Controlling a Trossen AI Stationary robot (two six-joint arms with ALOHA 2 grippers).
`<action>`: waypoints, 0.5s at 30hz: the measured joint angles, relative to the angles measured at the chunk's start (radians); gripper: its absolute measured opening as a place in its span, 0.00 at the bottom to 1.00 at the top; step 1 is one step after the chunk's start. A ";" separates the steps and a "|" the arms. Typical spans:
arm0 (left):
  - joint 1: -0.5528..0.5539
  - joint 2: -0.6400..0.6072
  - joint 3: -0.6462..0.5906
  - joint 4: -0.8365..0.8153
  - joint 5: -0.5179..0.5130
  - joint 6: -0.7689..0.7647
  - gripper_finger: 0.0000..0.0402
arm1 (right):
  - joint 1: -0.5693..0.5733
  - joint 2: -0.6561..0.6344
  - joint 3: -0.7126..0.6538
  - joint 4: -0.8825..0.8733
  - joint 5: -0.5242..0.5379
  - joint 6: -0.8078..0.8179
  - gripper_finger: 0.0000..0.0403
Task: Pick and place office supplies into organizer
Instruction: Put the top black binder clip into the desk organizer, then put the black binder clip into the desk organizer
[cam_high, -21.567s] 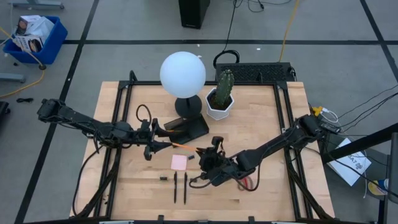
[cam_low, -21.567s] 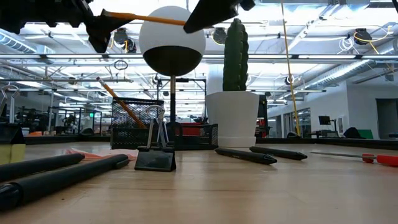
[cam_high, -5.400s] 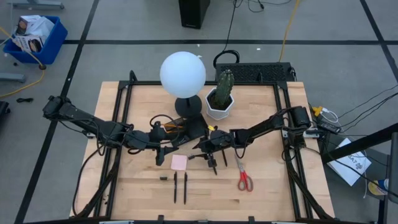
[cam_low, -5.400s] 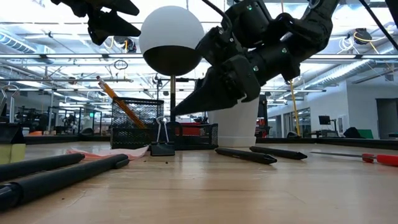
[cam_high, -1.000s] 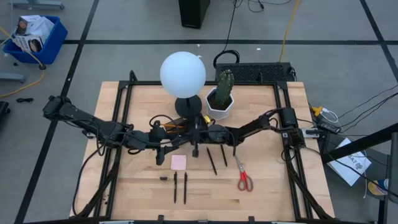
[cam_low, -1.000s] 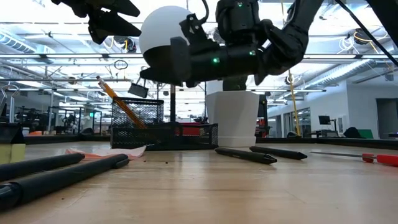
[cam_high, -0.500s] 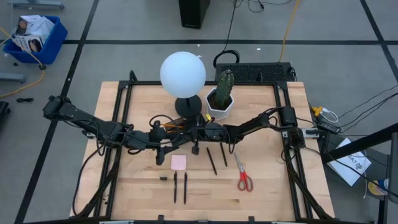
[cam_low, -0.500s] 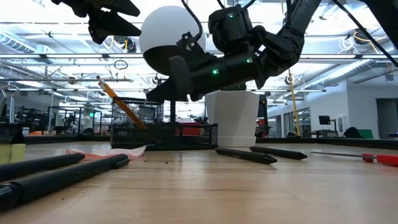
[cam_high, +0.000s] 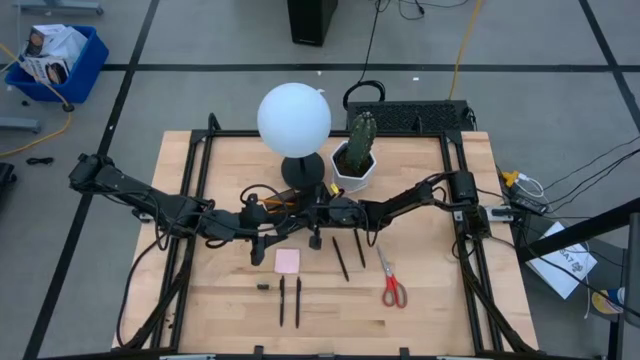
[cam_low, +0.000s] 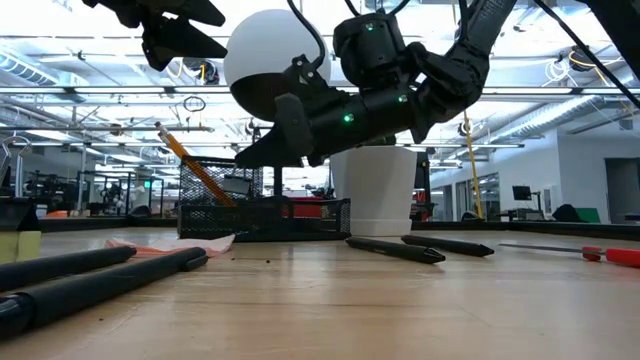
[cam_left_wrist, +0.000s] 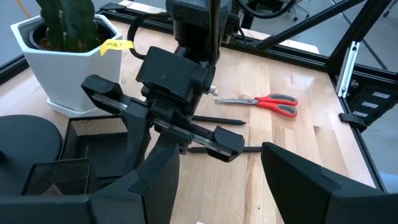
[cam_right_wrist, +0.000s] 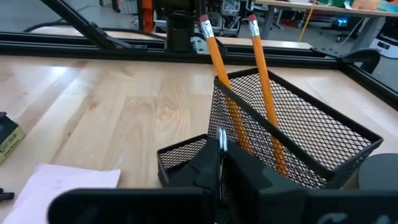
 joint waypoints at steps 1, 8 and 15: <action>0.000 0.000 0.000 0.000 0.000 0.000 0.58 | -0.001 0.000 0.000 0.000 0.001 0.001 0.07; 0.000 0.000 0.000 0.000 0.000 0.000 0.58 | -0.016 0.000 0.000 -0.003 0.000 0.026 0.20; 0.000 0.014 -0.006 -0.005 0.040 -0.039 0.58 | -0.004 -0.001 -0.001 -0.016 -0.003 -0.016 0.27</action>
